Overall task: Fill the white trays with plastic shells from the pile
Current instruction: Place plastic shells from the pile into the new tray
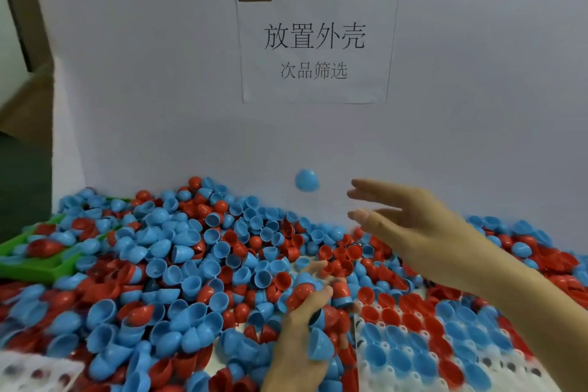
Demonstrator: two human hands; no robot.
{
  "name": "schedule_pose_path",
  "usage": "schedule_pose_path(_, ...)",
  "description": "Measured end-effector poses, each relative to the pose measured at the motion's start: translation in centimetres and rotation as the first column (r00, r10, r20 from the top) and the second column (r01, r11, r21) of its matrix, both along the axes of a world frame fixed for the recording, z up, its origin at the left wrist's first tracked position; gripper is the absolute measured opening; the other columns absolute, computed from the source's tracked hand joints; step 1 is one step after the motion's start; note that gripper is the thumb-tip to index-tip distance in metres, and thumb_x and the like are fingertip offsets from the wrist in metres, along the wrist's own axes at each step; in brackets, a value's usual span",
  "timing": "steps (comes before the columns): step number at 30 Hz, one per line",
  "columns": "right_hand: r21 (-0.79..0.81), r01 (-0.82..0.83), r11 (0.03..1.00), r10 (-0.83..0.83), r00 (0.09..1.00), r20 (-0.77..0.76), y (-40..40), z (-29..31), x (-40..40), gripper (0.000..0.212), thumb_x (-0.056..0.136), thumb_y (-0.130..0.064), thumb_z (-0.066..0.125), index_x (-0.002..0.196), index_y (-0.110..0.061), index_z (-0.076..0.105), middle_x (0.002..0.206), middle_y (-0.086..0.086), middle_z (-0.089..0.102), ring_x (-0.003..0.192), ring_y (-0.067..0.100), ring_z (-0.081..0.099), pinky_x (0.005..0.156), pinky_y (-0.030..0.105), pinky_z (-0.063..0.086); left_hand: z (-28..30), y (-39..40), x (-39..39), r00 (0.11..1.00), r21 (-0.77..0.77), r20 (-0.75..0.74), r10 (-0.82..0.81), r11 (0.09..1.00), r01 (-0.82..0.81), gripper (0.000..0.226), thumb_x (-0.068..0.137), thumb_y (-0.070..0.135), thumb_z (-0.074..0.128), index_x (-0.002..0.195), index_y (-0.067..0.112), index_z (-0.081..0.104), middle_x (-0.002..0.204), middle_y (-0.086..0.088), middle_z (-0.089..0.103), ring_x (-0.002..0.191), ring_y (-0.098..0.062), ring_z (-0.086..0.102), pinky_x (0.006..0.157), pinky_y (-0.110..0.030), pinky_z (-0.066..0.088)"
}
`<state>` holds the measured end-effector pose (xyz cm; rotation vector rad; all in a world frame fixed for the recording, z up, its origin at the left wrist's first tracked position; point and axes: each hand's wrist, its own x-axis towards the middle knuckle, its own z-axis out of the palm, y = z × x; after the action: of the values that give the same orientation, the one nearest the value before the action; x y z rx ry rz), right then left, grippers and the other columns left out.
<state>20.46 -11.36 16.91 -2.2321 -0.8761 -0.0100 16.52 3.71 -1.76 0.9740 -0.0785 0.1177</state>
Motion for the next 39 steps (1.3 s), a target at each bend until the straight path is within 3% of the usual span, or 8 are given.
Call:
schedule_pose_path(2,0.041,-0.048,0.998,0.047,0.999,0.017,1.1,0.0,0.4,0.071,0.081,-0.061,0.05,0.148,-0.043,0.034,0.135,-0.032,0.047,0.101,-0.02,0.056,0.075,-0.002,0.045,0.2,-0.3,0.5,1.0,0.027,0.019,0.012,1.0,-0.013,0.042,0.078,0.039,0.082,0.116,0.028,0.067,0.109,-0.017,0.072,0.091,-0.032,0.071,0.058,-0.029,0.051)
schedule_pose_path(4,-0.049,-0.076,0.996,0.077,0.997,0.027,1.2,-1.2,0.5,0.063,0.089,-0.056,0.052,0.148,-0.04,0.037,0.137,-0.03,0.049,0.103,-0.024,0.054,0.075,-0.004,0.042,0.3,-0.2,0.7,1.0,0.012,0.017,-0.011,1.0,0.011,0.042,0.07,0.044,0.087,0.109,0.036,0.072,0.113,-0.015,0.071,0.096,-0.036,0.067,0.061,-0.03,0.05)
schedule_pose_path(8,-0.277,-0.074,0.958,0.082,0.997,0.017,-0.5,-4.5,0.2,0.037,0.097,-0.043,0.055,0.134,-0.042,0.053,0.103,-0.051,0.047,0.097,-0.029,0.052,0.078,-0.003,0.043,0.3,-0.3,1.0,0.996,-0.122,0.035,-0.088,0.988,0.091,0.066,0.056,0.029,0.095,0.117,0.028,0.069,0.11,-0.019,0.071,0.086,-0.035,0.07,0.051,-0.03,0.052)
schedule_pose_path(12,-0.326,-0.009,0.945,-0.006,0.999,-0.045,-1.8,-7.5,0.2,0.031,0.098,-0.04,0.057,0.128,-0.042,0.061,0.117,-0.029,0.064,0.101,-0.011,0.061,0.092,0.016,0.052,0.3,-0.5,1.2,0.998,-0.153,0.034,-0.062,0.986,0.066,0.059,0.061,0.023,0.089,0.116,0.024,0.068,0.107,-0.016,0.071,0.073,-0.025,0.07,0.051,-0.029,0.054)
schedule_pose_path(18,-0.113,0.122,0.986,-0.124,0.992,-0.01,-1.8,-9.9,-0.1,0.028,0.093,-0.032,0.066,0.112,-0.052,0.058,0.102,-0.023,0.065,0.094,-0.009,0.061,0.081,0.016,0.054,0.5,-0.8,1.1,0.991,-0.144,0.066,-0.117,0.982,0.126,0.042,0.074,0.015,0.075,0.115,0.024,0.07,0.116,-0.022,0.069,0.079,-0.028,0.072,0.055,-0.03,0.056)
schedule_pose_path(27,0.039,0.128,0.991,-0.128,0.992,-0.009,-1.8,-11.6,-0.1,0.028,0.085,-0.019,0.077,0.1,-0.042,0.07,0.094,-0.036,0.063,0.087,-0.005,0.064,0.072,0.01,0.051,0.0,-0.7,1.2,0.981,-0.097,0.035,-0.188,0.977,0.191,0.049,0.075,0.019,0.072,0.123,0.03,0.067,0.115,-0.02,0.068,0.066,-0.024,0.062,0.046,-0.031,0.048)
schedule_pose_path(32,0.101,0.097,0.99,-0.082,0.987,-0.141,-2.5,-11.7,0.4,0.015,0.085,-0.033,0.076,0.097,-0.039,0.068,0.099,-0.022,0.072,0.086,0.004,0.069,0.075,0.026,0.059,0.0,-0.7,1.4,0.981,-0.067,0.006,-0.194,0.979,0.194,0.05,0.068,0.025,0.077,0.117,0.034,0.069,0.118,-0.024,0.068,0.062,-0.025,0.061,0.045,-0.031,0.048)
schedule_pose_path(39,0.196,0.192,0.962,-0.16,0.973,-0.168,-2.5,-11.8,0.8,0.011,0.093,-0.03,0.067,0.094,-0.041,0.069,0.085,-0.009,0.073,0.076,0.009,0.07,0.073,0.028,0.059,0.3,-1.0,1.2,0.981,-0.048,-0.003,-0.193,0.98,0.192,0.05,0.07,0.022,0.077,0.118,0.027,0.069,0.107,-0.023,0.07,0.064,-0.027,0.067,0.043,-0.031,0.049)
